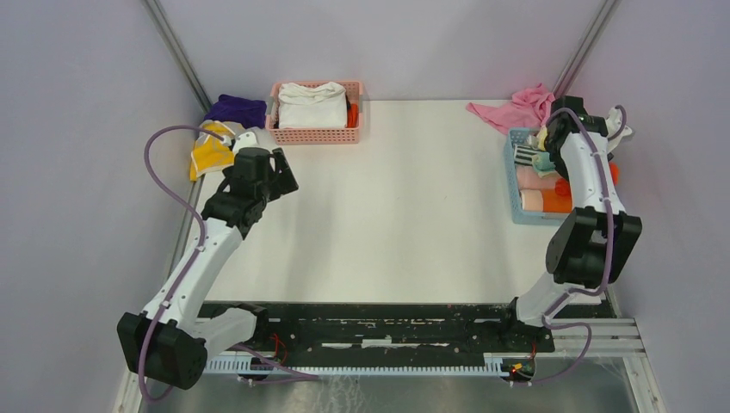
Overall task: Roll the towels
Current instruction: Place the towel in the bin.
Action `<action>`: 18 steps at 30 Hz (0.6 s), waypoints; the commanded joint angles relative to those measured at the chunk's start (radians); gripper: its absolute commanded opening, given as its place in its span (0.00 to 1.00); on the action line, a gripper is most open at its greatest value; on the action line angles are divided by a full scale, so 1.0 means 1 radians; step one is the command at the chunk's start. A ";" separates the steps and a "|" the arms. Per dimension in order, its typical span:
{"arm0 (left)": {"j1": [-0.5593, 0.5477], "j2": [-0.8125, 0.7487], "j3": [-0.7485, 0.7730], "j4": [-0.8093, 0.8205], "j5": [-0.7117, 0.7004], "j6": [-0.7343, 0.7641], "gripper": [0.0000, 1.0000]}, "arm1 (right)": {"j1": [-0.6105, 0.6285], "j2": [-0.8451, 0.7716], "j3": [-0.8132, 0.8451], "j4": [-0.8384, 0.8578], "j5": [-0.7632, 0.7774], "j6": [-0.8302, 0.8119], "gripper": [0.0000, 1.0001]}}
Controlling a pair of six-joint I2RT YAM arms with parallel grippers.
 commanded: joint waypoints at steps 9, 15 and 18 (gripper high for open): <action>-0.003 0.034 -0.014 0.063 -0.043 0.072 0.98 | -0.049 0.263 0.175 0.005 -0.001 0.162 0.00; -0.003 0.038 -0.016 0.063 -0.047 0.074 0.98 | -0.049 0.306 0.144 0.120 -0.104 0.182 0.00; -0.002 0.039 -0.017 0.065 -0.044 0.074 0.98 | -0.050 0.311 0.108 0.183 -0.168 0.183 0.00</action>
